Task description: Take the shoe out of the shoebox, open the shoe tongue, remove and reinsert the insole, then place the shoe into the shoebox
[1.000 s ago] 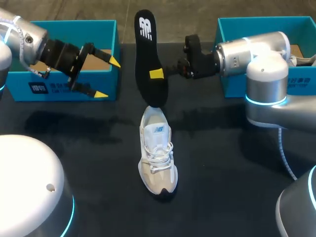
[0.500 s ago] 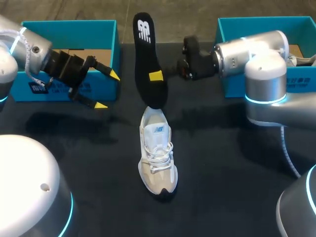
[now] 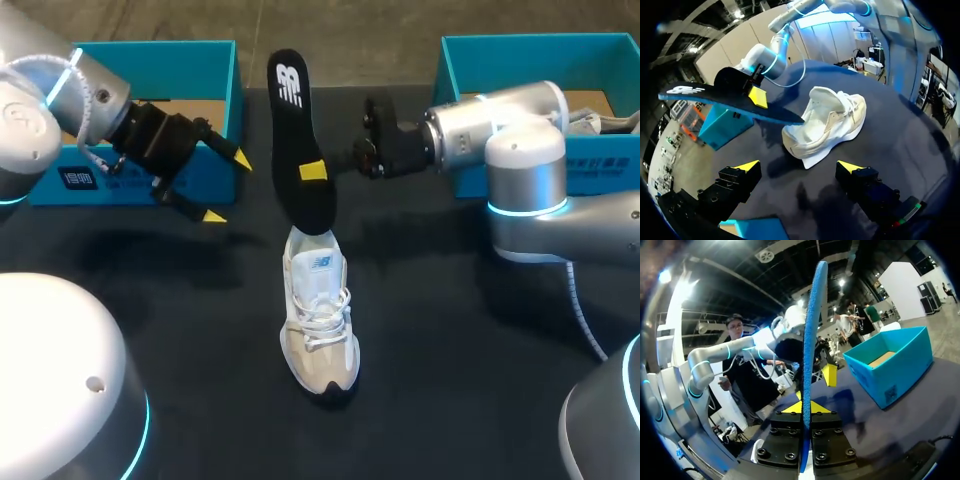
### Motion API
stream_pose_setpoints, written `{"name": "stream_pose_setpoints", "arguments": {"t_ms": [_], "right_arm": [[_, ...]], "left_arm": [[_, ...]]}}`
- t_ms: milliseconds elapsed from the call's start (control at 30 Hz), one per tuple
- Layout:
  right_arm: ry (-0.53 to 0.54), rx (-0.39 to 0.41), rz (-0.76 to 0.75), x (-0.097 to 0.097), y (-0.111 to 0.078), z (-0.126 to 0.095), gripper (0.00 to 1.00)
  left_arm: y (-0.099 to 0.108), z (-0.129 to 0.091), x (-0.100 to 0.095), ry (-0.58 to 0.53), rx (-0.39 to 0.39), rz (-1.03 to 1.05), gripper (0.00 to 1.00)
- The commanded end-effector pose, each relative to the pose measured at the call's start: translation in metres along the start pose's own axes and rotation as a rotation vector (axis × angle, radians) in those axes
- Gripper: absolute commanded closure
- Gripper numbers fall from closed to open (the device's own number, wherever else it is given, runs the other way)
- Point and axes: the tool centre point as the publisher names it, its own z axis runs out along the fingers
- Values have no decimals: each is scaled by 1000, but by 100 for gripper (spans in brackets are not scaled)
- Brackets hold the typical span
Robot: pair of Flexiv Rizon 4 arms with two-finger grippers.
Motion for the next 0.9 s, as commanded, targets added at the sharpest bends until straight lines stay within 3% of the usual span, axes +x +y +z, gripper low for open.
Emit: {"name": "stream_pose_setpoints", "arguments": {"t_ms": [33, 500, 900], "right_arm": [[10, 5, 0, -7, -4, 9, 100], [26, 50, -16, -10, -20, 14, 100], [16, 31, -5, -10, -43, 11, 100]], "left_arm": [[-10, -3, 2, -12, -47, -22, 0], [-9, 4, 10, -25, -46, -80, 0], [-8, 3, 10, -31, -51, -104, 0]]}}
